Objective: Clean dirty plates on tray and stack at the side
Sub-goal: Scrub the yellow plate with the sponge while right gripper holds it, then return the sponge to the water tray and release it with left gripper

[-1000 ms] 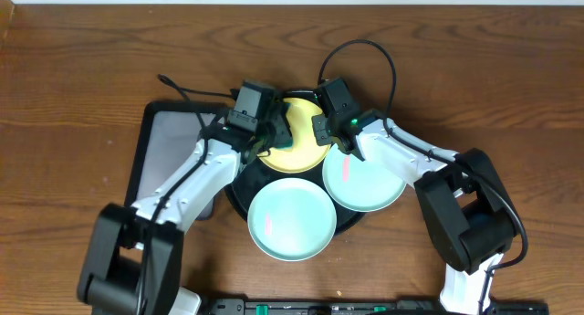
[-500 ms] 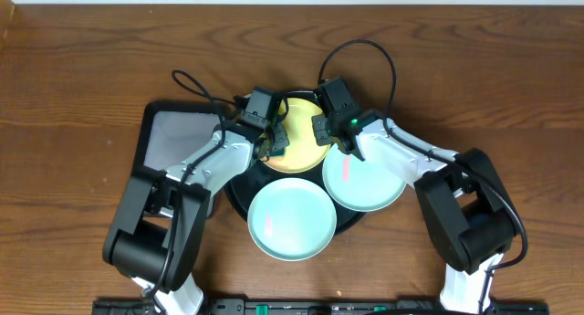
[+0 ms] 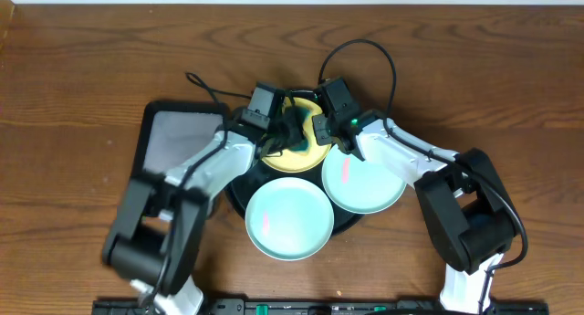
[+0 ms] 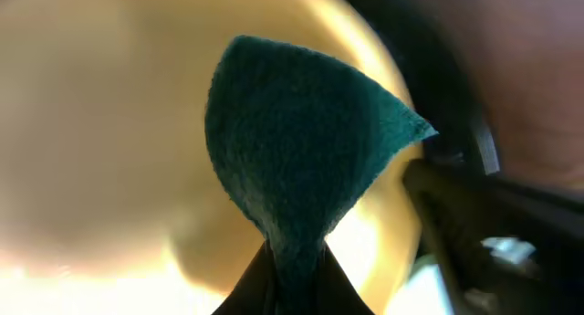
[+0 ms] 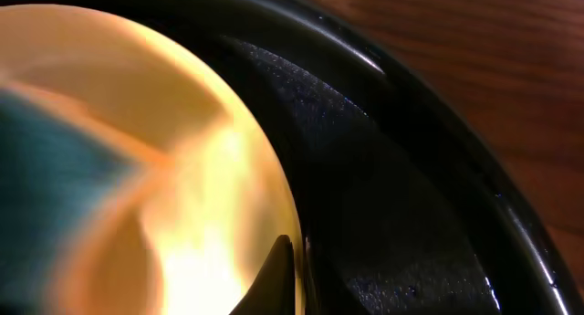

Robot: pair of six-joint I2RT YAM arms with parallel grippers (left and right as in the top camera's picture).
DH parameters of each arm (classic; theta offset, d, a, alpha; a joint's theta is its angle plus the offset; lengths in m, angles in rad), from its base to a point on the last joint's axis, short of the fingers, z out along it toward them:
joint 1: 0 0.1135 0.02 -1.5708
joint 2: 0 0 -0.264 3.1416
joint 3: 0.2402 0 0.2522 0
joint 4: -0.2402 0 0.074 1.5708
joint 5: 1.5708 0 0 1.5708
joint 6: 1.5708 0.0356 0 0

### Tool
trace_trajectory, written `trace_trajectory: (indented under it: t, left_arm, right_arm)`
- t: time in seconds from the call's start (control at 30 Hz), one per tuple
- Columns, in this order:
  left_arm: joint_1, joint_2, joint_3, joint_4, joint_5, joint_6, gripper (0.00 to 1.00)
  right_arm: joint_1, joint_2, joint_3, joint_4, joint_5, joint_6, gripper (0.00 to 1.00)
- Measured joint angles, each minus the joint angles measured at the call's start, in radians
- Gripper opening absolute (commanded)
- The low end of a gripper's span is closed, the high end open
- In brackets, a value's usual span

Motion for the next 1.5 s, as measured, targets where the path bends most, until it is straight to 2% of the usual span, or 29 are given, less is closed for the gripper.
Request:
trace_trajectory:
  t: [0.23,0.37,0.5,0.6,0.73,0.9,1.0,1.07,1.1,1.2,1.27,1.37,1.4,1.43,1.47,1.5]
  left_arm:
    - [0.031,-0.301,0.014,-0.188,-0.238,0.098,0.08]
    - [0.080,-0.380,0.025,-0.350,-0.403,0.155,0.07]
    - [0.183,-0.374,0.024,-0.492,-0.504,0.183,0.07]
    - [0.286,-0.355,0.024,-0.540,-0.541,0.190,0.07]
    - [0.399,-0.310,0.022,-0.540,-0.554,0.225,0.08]
    - [0.433,-0.198,0.016,-0.504,-0.503,0.322,0.08]
    - [0.432,-0.127,0.011,-0.468,-0.484,0.371,0.08]
    - [0.433,-0.089,0.011,-0.461,-0.475,0.391,0.17]
    - [0.433,-0.075,0.010,-0.460,-0.473,0.400,0.28]
    - [0.433,-0.062,0.007,-0.461,-0.468,0.413,0.50]
    - [0.433,-0.072,0.007,-0.459,-0.468,0.427,0.59]
    - [0.433,-0.102,0.007,-0.460,-0.467,0.426,0.62]
    - [0.433,-0.129,0.006,-0.460,-0.468,0.424,0.63]
    - [0.433,-0.157,0.006,-0.460,-0.468,0.421,0.67]
    - [0.433,-0.194,0.006,-0.460,-0.468,0.417,0.77]
    - [0.433,-0.235,0.006,-0.460,-0.468,0.410,0.78]
  right_arm:
    - [0.000,0.000,0.000,0.002,-0.003,0.000,0.04]
    - [0.000,0.000,0.000,0.002,-0.003,0.000,0.04]
    - [0.000,0.000,0.000,0.002,-0.003,0.000,0.05]
    - [0.000,0.000,0.000,0.002,-0.004,0.000,0.06]
    - [0.000,0.000,0.000,0.002,-0.004,0.000,0.06]
    - [0.000,0.000,0.000,0.002,-0.004,0.000,0.07]
    - [0.000,0.000,0.000,0.002,-0.004,0.001,0.16]
    - [0.000,0.000,0.000,0.002,-0.004,0.004,0.27]
    - [0.000,0.000,0.000,0.002,-0.006,0.004,0.29]
    - [0.000,0.000,0.000,0.002,-0.007,0.006,0.37]
    - [0.000,0.000,0.000,0.002,-0.007,0.008,0.49]
    - [0.000,0.000,0.000,0.002,-0.006,0.006,0.61]
    - [0.000,0.000,0.000,0.002,-0.007,0.007,0.62]
    - [0.000,0.000,0.000,0.002,-0.008,0.007,0.63]
    - [0.000,0.000,0.000,0.002,-0.008,0.008,0.62]
    - [0.000,0.000,0.000,0.003,-0.007,0.008,0.61]
